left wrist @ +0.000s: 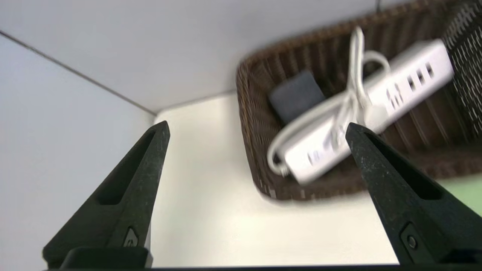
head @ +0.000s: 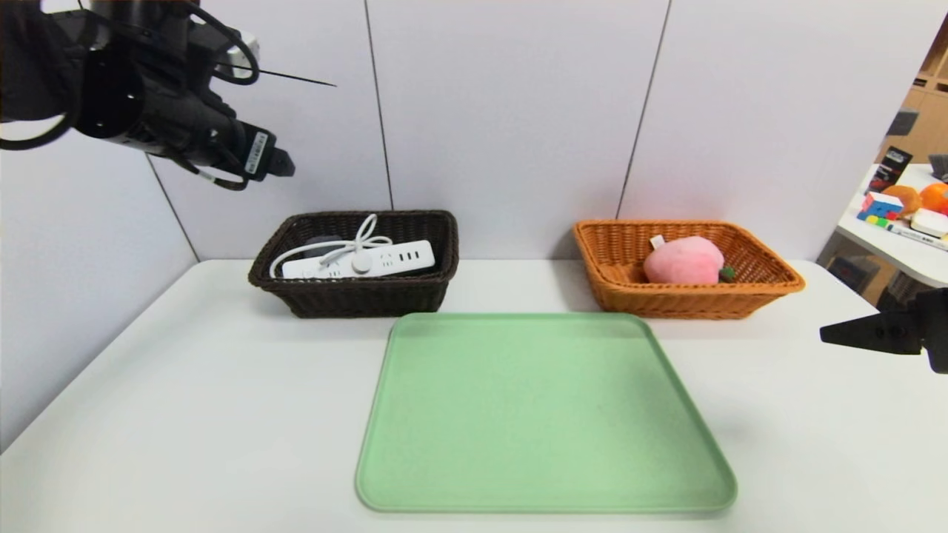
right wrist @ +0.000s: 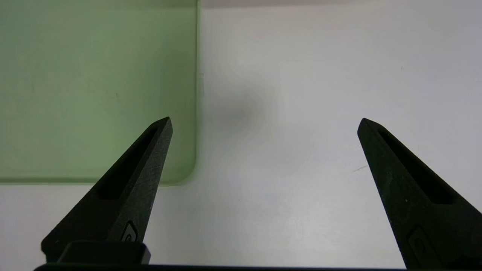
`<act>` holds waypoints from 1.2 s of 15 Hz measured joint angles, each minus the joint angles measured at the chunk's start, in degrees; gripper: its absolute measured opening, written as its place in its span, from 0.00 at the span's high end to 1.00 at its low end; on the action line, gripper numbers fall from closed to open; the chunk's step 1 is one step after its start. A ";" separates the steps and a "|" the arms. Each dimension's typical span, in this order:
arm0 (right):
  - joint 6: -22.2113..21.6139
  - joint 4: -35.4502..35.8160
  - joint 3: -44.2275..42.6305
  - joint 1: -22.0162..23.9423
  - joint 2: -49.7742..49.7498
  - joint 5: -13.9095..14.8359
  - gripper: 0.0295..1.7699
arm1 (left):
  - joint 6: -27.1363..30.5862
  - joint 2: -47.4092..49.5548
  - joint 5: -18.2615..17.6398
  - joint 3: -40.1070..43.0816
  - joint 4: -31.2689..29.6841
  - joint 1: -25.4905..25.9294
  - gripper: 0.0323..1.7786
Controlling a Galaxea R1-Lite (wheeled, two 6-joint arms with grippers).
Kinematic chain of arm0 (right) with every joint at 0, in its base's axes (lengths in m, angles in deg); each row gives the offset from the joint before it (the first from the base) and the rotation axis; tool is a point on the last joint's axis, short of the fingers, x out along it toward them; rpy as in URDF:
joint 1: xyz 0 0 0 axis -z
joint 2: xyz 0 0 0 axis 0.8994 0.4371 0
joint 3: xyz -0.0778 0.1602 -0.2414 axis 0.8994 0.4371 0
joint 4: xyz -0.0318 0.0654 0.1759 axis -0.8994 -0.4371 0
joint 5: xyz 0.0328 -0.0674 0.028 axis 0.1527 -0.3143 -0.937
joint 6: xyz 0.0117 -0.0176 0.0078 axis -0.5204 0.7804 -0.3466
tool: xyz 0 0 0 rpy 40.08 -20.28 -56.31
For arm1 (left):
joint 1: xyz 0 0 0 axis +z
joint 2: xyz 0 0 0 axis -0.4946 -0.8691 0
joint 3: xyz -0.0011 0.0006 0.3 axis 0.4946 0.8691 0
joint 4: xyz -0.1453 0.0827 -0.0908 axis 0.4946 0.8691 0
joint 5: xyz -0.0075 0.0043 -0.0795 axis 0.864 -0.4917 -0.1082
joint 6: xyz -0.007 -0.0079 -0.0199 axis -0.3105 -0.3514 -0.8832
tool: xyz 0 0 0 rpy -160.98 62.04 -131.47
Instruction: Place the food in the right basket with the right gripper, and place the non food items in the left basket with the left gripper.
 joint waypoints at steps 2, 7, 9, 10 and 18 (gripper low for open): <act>1.48 -0.74 0.51 -0.20 -1.41 -0.20 0.04 | -0.11 6.64 -0.99 6.60 2.54 0.00 0.06; 3.51 -10.06 1.04 -0.90 -6.10 -0.23 0.04 | -2.21 22.86 1.60 24.34 3.25 -1.23 0.06; 3.71 -13.28 1.12 -1.02 -8.30 -0.28 0.04 | -2.54 29.72 2.43 30.79 3.28 -1.65 0.05; 3.71 -15.30 1.15 -1.24 -9.48 -0.26 0.04 | -2.57 33.46 2.62 34.10 3.30 -1.71 0.05; 3.58 -19.90 2.91 5.33 -15.73 -2.16 0.04 | -2.33 53.57 2.73 46.69 3.30 4.69 0.05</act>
